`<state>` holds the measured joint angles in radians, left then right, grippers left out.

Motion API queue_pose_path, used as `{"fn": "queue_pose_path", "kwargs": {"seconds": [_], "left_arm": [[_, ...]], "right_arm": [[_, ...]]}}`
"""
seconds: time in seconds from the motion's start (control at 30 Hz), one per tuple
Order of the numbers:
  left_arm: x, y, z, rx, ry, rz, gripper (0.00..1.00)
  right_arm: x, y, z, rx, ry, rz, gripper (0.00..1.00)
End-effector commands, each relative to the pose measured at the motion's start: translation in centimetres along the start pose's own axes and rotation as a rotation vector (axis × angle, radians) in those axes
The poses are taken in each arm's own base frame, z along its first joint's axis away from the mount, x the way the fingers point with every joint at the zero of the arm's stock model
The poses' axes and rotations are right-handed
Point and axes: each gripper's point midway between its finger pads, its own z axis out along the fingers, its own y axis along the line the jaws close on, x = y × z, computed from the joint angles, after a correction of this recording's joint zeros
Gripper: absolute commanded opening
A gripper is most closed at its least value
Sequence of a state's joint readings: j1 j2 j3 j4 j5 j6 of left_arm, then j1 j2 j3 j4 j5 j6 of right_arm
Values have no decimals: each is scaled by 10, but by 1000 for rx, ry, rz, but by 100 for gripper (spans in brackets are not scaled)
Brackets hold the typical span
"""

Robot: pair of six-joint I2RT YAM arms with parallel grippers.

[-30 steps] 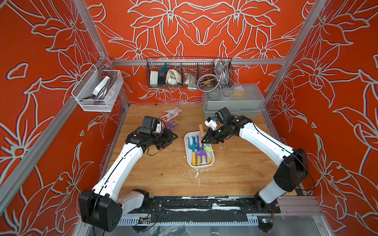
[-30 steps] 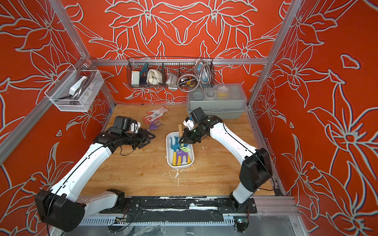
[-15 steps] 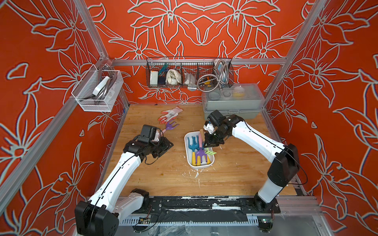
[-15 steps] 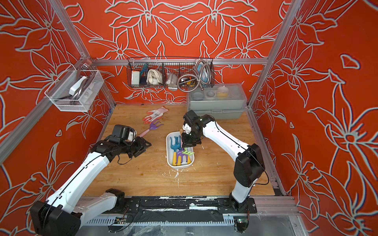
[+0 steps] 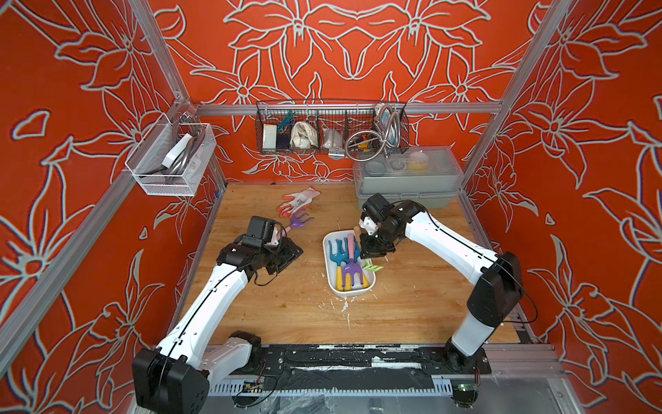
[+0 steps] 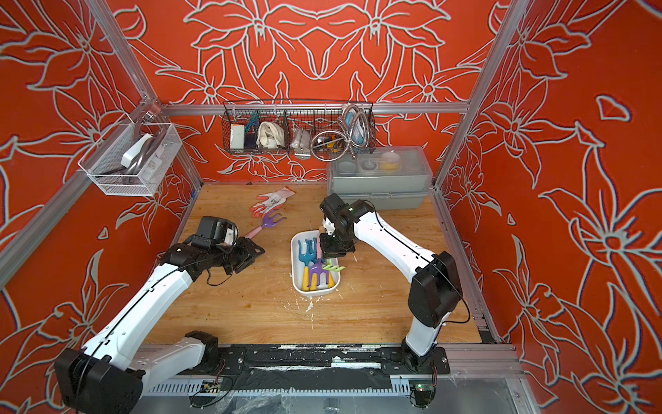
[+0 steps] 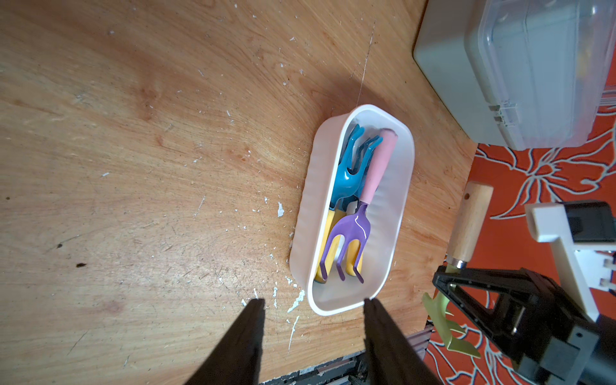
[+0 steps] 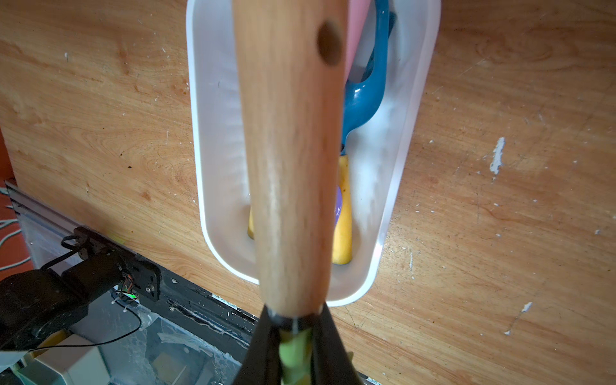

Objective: Put the rake into the storage box
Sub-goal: Place the rake in the storage box.

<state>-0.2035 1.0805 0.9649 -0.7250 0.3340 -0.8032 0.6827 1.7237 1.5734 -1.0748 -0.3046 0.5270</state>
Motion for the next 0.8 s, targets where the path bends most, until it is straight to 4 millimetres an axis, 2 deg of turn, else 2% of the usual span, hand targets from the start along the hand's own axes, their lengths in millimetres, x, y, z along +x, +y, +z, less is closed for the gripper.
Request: {"fn": "queue_pose_path", "kwargs": {"seconds": [0.0,0.23,0.63,0.77], "left_arm": [[-1,2,-1,-7,-11,11,51],[-2,2,2,-5,-10,7,51],[0,3,4,-6,3,7,51],[2,4,3,-10,11,11,51]], "right_arm": [[-2,0,-3,36,-4,-16,0],[-3,2,0,46,-2,-14,2],[-2,34,29,22,58,-58,3],[-6,40,37,17,66,-55,8]]}}
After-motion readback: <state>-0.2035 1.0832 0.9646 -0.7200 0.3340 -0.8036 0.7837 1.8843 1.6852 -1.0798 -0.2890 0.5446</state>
